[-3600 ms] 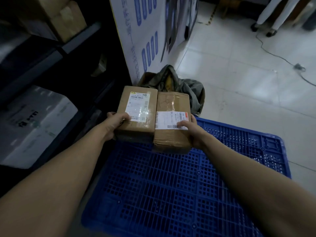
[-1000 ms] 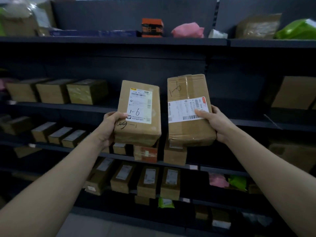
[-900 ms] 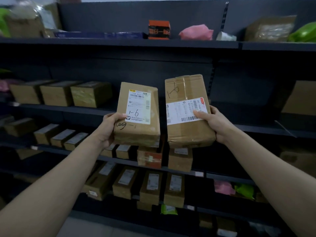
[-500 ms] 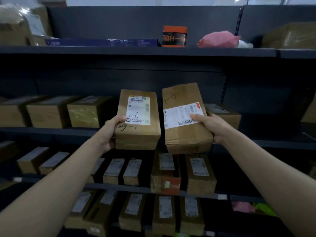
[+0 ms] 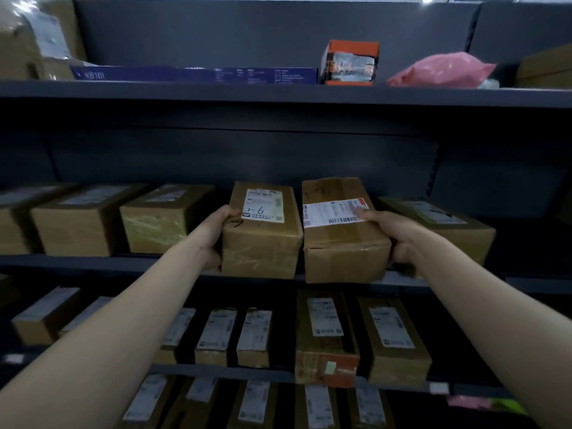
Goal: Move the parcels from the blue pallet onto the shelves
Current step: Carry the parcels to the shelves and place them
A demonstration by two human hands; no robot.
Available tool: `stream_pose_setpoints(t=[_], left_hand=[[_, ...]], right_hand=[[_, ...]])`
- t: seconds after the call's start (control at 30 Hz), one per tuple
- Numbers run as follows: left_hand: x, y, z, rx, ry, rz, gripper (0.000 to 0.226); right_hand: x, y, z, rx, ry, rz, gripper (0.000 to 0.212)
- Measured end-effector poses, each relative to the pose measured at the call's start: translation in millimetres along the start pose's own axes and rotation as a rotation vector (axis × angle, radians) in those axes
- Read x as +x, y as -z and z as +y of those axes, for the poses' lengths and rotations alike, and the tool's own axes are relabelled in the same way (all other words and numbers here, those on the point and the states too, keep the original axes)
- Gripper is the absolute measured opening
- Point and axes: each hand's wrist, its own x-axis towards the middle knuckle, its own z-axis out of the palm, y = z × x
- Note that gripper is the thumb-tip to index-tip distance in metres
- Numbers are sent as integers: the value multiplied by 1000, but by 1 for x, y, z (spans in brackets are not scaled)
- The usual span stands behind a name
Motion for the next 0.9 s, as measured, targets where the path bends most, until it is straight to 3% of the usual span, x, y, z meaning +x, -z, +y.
stream_pose_setpoints(t=[0.2, 0.37, 0.47, 0.53, 0.7, 0.9], left_hand=[[27, 3, 10, -38, -35, -6, 33], [37, -4, 16, -22, -60, 16, 27], [37, -9, 21, 80, -249, 74, 37], [33, -8, 26, 316, -433, 177, 51], [-3, 24, 45, 786, -884, 215, 48], [-52, 142, 60, 1137, -1173, 294, 43]], right_hand=[[26, -11, -7, -93, 5, 17, 41], [42, -20, -8, -153, 93, 131, 31], [40, -31, -13, -404, 310, 304, 44], [29, -50, -20, -536, 513, 383, 52], [-8, -141, -34, -786, 700, 346, 61], [-52, -288, -36, -1034, 918, 319, 62]])
